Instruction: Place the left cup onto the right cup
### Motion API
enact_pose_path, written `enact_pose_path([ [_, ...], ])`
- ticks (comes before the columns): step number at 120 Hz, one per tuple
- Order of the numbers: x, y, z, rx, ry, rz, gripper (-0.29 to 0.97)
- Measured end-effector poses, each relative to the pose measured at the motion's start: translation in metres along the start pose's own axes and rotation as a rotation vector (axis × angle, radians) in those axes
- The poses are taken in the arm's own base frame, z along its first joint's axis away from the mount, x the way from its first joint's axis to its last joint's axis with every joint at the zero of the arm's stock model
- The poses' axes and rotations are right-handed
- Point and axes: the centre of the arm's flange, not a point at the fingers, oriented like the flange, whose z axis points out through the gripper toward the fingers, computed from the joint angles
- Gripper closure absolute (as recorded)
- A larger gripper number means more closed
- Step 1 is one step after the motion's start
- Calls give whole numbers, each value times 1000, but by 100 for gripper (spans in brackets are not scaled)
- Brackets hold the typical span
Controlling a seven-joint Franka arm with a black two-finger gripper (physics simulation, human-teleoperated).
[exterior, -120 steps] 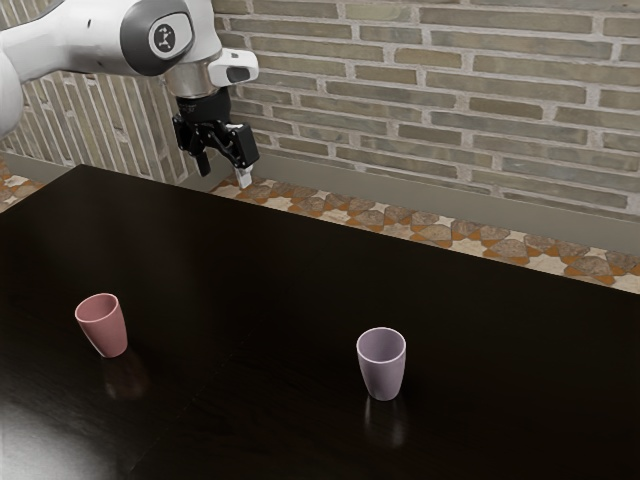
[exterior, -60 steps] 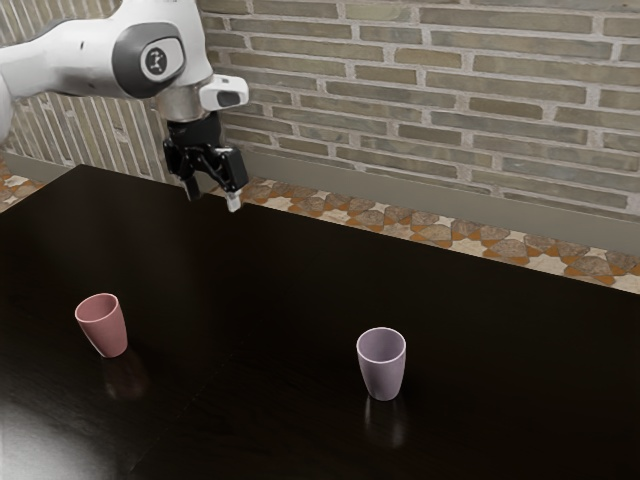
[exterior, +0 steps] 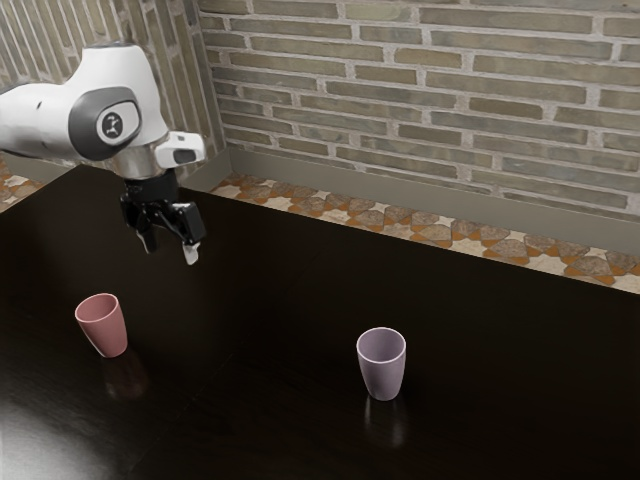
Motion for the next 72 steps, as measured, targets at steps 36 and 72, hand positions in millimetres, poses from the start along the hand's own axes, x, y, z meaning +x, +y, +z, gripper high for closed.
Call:
enact_pose_path([
  [36, -31, -41, 24, 24, 14, -60, 0],
  [72, -46, -73, 67, 63, 6, -80, 0],
])
